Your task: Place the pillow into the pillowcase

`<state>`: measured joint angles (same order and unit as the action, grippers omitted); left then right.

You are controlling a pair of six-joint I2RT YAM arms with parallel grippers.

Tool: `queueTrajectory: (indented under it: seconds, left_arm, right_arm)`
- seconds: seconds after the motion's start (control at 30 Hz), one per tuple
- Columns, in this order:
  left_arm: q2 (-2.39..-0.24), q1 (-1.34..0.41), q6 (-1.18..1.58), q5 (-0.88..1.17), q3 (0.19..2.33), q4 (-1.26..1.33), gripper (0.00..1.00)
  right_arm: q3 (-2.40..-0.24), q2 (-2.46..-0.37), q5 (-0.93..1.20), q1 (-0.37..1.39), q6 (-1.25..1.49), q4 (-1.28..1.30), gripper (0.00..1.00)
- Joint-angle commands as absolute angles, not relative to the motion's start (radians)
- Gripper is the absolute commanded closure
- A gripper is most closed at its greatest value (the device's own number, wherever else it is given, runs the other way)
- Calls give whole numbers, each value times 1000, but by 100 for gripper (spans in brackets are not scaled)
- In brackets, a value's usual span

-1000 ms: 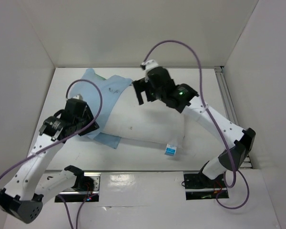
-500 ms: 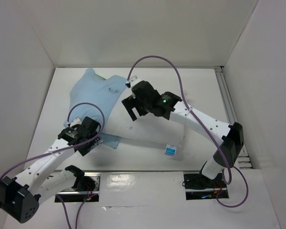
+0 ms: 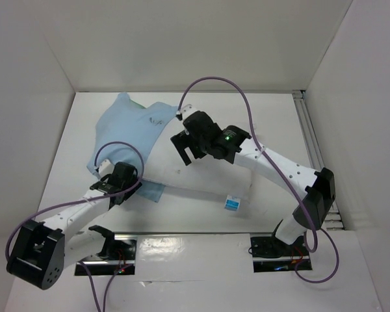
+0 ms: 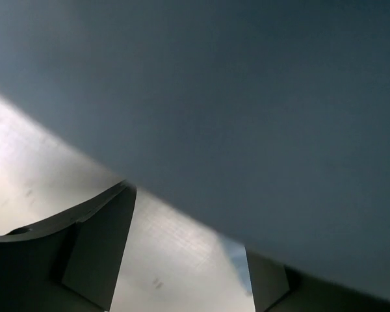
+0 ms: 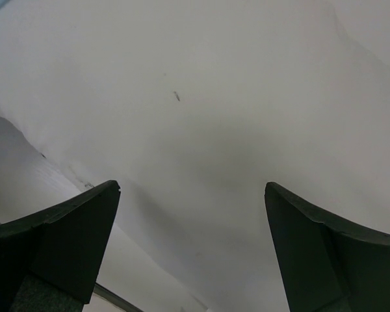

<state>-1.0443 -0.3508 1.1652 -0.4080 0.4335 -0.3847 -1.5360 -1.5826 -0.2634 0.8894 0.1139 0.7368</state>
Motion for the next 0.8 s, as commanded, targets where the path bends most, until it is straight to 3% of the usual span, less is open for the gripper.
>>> queueTrajectory:
  seconds: [0.0,0.13,0.27,0.57,0.6,0.63,0.77]
  left_arm:
    - [-1095,-313,1098,-431,394,-158,23]
    - [-1146,-288,1046,-359,383,12,18]
    - [-1198,-265,1046,-333,406,63,21]
    - [-1399,-221,1046,-224,477,160,72]
    - [-1411,-221,1046,-213,491,160,89]
    - [-1420,-210,1036,-213,506,134,100]
    - [-1393,-201,999,-190,600,-23,100]
  right_arm:
    - [-1536,-1540,-293,885,120,776,0]
    - [-1508,-1528,-302,864,120,827,0]
    - [-1497,-1508,-302,853,139,870,0]
    - [-1497,-1499,-238,816,149,879,0]
    - [-1497,-1509,-229,816,149,890,0]
    - [-1497,-1519,-229,816,149,890,0]
    - [-1519,-1542,-175,816,149,899,0]
